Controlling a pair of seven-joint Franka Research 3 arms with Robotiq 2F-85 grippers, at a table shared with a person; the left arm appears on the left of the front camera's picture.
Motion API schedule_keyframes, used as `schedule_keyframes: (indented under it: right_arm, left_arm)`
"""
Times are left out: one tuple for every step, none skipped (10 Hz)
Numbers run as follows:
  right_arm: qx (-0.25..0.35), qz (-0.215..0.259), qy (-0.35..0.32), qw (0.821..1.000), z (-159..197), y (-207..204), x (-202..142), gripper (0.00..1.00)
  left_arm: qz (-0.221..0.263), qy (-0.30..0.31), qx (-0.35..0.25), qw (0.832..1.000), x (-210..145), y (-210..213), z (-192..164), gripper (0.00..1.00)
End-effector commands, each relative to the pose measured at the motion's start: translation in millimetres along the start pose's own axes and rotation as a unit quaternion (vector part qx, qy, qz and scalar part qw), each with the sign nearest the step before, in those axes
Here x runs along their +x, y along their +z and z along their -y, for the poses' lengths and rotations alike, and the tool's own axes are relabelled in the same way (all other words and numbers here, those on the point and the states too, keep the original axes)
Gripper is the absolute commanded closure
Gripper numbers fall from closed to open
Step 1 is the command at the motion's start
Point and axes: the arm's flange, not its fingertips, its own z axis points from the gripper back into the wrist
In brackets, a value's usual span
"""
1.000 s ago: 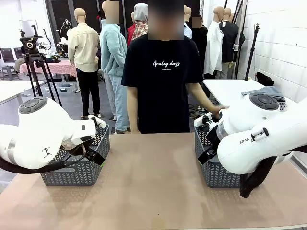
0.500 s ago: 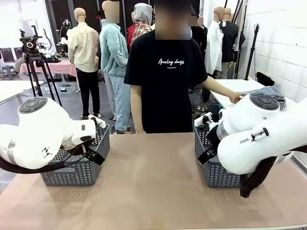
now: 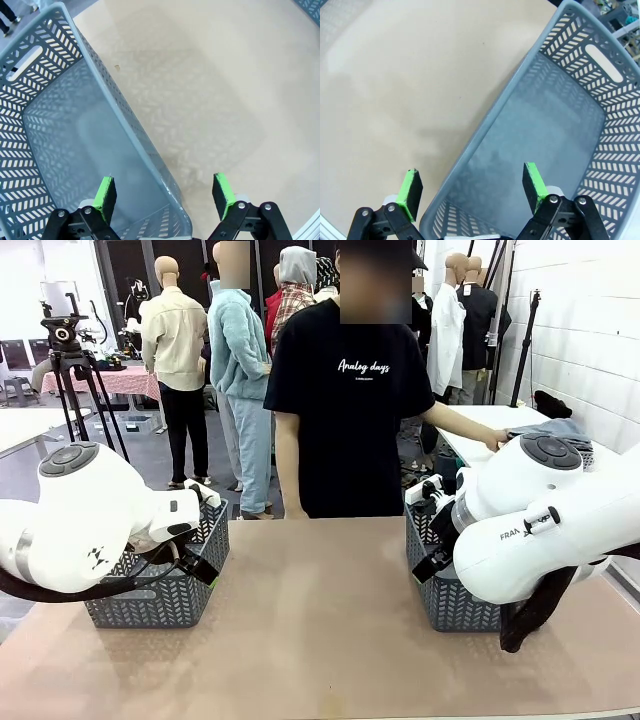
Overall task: Sort the tops and bottoms.
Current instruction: Lift clothes from the center of the table with your left hand.
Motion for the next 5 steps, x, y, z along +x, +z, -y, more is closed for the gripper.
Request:
schedule_keyframes:
  right_arm:
    - [0.0, 0.0, -0.001, 1.0, 0.1, 0.0, 0.0, 0.0]
    - [0.0, 0.0, 0.0, 1.0, 0.0, 0.0, 0.0, 0.0]
    - [-0.005, 0.008, -0.008, 1.0, -7.4, 3.3, -1.4, 0.0]
    - [-0.012, 0.019, -0.018, 1.0, -21.4, 9.7, -4.4, 0.0]
    - [-0.019, 0.022, -0.031, 0.999, -34.2, 16.0, -6.7, 0.0]
  left_arm:
    - [0.0, 0.002, 0.0, 1.0, -0.5, 0.0, -1.6, 0.0]
    - [0.0, 0.0, 0.0, 1.0, 0.0, 0.0, 0.0, 0.0]
    - [-0.018, 0.009, -0.017, 1.0, 2.4, 6.7, 6.8, 0.0]
    - [-0.021, 0.011, -0.017, 1.0, 7.1, 14.6, 14.0, 0.0]
    - [-0.021, 0.019, -0.02, 0.999, 11.3, 23.8, 27.4, 0.0]
